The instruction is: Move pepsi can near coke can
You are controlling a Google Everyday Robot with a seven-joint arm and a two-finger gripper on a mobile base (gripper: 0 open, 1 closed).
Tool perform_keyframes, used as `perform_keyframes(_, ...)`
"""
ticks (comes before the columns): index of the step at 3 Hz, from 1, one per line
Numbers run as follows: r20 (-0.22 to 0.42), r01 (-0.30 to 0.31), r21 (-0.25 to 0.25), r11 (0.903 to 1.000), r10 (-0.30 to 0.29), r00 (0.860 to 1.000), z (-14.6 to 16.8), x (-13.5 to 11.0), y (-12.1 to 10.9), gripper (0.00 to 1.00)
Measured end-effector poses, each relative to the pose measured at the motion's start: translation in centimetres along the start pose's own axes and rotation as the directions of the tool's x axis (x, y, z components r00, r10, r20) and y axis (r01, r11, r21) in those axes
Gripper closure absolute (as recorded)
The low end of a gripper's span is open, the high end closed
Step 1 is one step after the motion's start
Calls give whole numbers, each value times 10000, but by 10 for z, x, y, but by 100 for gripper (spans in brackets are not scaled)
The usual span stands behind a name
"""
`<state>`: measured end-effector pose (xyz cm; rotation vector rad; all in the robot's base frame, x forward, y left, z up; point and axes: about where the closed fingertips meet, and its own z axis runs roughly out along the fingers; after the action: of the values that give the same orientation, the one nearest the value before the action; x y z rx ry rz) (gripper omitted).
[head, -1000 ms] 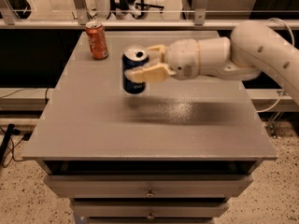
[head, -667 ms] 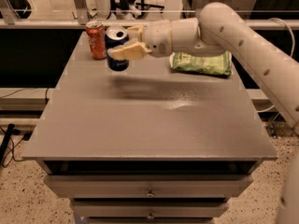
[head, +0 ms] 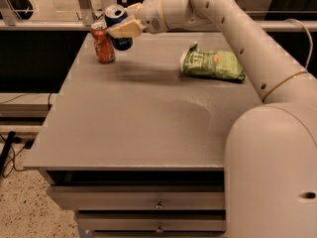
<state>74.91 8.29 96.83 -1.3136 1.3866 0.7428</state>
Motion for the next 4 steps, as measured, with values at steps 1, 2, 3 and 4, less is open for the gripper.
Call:
perform_keyframes(1, -506, -237, 451, 9987, 260, 9984, -2, 14, -19, 100)
perform_keyframes(2, -673, -871, 434, 9953, 899, 9937, 5, 36, -21, 100)
perform_keyframes(3, -697, -1735, 208, 9846, 1746, 9822, 20, 58, -15, 97)
perform_keyframes(4, -721, -2047, 119, 9787, 2050, 9761, 27, 66, -13, 74)
